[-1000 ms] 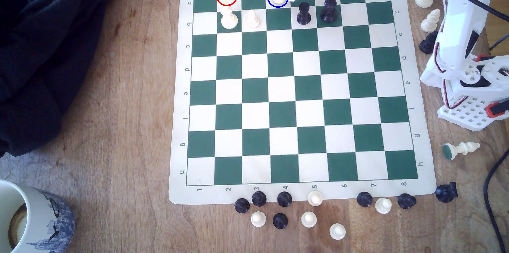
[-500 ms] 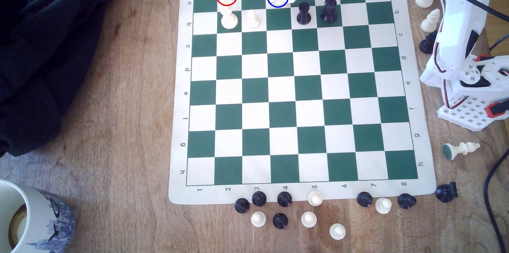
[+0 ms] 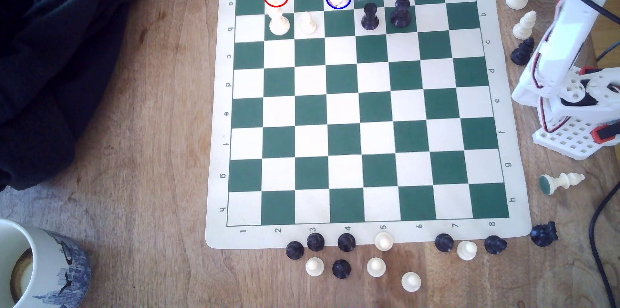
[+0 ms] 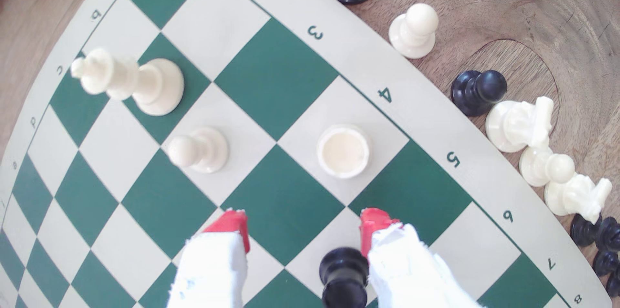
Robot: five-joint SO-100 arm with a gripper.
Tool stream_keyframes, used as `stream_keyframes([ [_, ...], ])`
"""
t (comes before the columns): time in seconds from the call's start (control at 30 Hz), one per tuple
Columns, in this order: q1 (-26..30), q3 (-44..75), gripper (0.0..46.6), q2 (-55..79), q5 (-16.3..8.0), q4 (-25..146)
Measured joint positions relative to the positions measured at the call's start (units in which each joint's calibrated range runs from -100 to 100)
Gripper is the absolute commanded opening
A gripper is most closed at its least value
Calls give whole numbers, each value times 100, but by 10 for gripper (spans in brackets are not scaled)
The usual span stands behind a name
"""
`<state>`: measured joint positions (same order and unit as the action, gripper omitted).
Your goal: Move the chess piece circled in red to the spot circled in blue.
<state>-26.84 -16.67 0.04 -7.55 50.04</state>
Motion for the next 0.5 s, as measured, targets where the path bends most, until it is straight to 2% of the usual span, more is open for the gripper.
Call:
stream_keyframes([
  [0.2, 236, -488, 178, -1022, 44, 207],
  [0.27, 324, -1121, 178, -1575, 44, -247],
  [0.3, 413, -1997, 178, -2287, 103, -813],
  [0.37, 509, -2702, 176, -2857, 151, -1163],
  [0.43, 560, -3570, 137, -3561, 239, -1793],
  [0.5, 575, -3931, 34, -3888, 317, -2080],
])
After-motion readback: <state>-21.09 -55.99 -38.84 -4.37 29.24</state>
